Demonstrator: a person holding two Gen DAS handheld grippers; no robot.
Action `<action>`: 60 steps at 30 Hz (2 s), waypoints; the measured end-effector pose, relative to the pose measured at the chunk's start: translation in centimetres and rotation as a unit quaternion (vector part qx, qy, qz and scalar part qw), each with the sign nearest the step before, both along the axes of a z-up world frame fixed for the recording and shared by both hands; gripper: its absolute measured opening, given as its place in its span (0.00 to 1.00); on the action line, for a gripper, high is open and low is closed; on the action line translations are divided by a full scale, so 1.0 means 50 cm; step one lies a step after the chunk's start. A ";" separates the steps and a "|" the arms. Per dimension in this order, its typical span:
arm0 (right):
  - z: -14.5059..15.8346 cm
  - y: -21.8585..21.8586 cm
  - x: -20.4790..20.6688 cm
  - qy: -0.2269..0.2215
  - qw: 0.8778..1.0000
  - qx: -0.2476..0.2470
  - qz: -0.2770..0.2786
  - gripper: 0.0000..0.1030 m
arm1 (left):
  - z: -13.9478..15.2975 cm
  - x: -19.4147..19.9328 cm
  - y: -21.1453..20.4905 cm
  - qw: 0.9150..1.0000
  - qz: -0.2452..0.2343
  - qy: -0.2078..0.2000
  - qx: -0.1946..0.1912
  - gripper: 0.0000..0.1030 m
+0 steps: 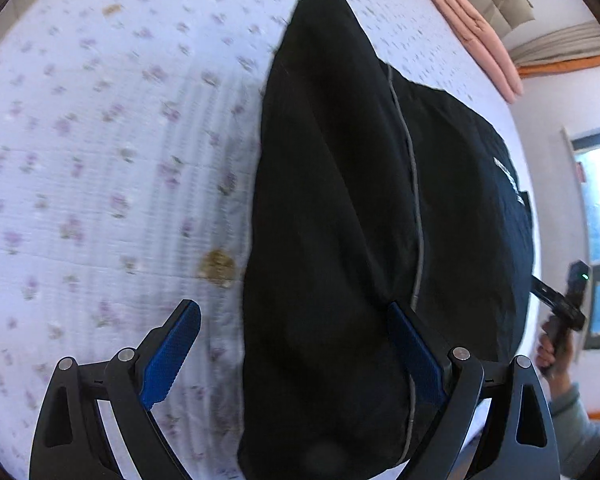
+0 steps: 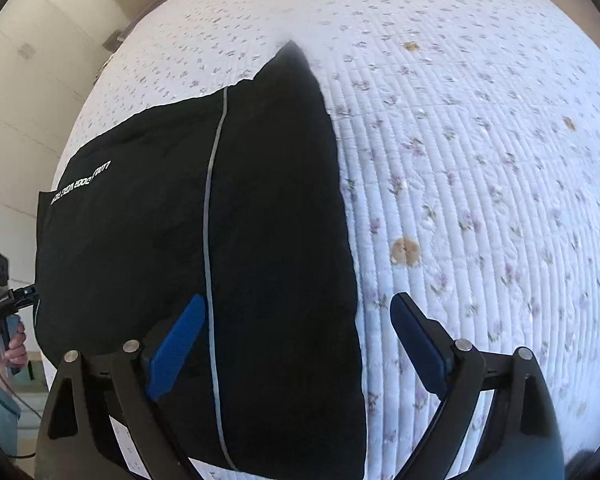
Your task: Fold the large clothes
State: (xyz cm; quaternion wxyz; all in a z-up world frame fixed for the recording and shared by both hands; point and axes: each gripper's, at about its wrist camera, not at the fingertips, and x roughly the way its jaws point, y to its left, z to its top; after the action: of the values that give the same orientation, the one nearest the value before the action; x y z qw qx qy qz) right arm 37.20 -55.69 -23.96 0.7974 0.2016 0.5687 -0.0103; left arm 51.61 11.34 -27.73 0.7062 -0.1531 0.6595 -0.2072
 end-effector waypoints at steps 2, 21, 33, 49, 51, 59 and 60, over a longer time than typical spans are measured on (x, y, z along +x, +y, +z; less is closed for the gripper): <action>-0.006 -0.001 0.011 0.003 1.000 0.022 0.014 0.92 | -0.021 0.007 0.002 0.999 0.002 0.015 -0.028 0.92; -0.112 -0.017 0.042 0.026 0.978 0.195 0.070 1.00 | -0.041 0.069 -0.016 0.997 -0.024 0.057 -0.048 0.94; -0.143 -0.005 0.083 -0.017 0.953 0.293 0.080 0.86 | -0.067 0.088 -0.025 0.988 0.006 0.036 -0.153 0.73; 0.114 0.105 0.006 -0.108 0.970 0.191 0.100 0.44 | 0.212 -0.013 -0.088 0.976 -0.018 -0.127 -0.176 0.26; 0.146 0.125 -0.015 -0.112 0.970 0.185 0.115 0.44 | 0.239 -0.036 -0.072 0.973 -0.013 -0.138 -0.182 0.26; 0.170 0.137 -0.058 -0.126 0.965 0.179 0.145 0.44 | 0.293 -0.235 0.007 0.972 0.011 -0.160 -0.174 0.25; 0.167 0.155 -0.055 -0.125 0.965 0.179 0.148 0.44 | 0.301 -0.261 0.012 0.971 0.016 -0.163 -0.172 0.25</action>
State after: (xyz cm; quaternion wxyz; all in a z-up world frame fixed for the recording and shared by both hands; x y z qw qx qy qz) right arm 34.44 -47.94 -15.60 0.8055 0.2545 0.4806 0.2353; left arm 38.53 11.92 -12.67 0.7706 -0.2468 0.4871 -0.3287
